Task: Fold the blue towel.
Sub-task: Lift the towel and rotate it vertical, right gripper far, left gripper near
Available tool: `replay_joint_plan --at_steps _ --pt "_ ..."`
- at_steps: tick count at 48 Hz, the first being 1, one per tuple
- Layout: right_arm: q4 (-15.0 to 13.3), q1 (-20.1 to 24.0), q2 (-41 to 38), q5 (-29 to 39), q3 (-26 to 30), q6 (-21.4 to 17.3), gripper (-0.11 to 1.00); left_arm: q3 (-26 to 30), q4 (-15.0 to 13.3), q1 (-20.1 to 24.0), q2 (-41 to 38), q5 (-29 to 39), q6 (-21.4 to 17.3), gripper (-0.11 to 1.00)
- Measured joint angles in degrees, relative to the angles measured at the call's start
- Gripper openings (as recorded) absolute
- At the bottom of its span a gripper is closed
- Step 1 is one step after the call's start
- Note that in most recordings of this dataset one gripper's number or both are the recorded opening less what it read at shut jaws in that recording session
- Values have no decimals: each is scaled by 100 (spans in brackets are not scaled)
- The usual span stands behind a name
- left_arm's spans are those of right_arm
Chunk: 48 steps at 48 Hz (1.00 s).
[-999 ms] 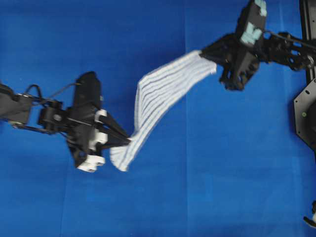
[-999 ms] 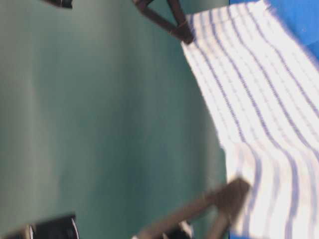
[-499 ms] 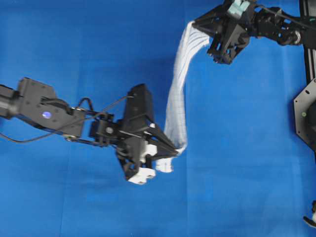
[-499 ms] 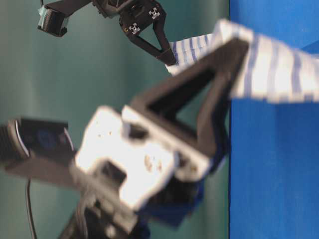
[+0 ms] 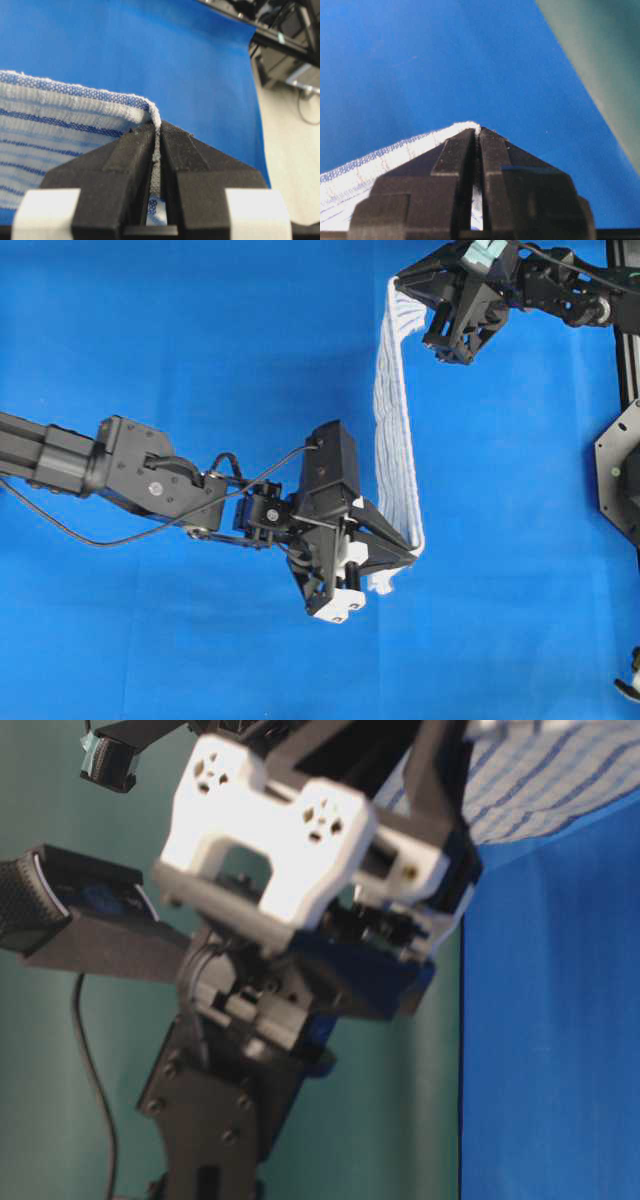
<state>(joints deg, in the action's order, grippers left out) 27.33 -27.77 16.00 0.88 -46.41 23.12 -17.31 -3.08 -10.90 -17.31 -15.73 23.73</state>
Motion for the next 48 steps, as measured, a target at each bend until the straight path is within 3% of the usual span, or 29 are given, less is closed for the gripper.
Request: replay_joint_plan --at_steps 16,48 --pt "-9 -44 -308 141 255 53 3 -149 0 9 -149 -545 -62 2" --pt "-35 246 -2039 439 1600 62 3 -1380 -88 -193 202 -914 0 2"
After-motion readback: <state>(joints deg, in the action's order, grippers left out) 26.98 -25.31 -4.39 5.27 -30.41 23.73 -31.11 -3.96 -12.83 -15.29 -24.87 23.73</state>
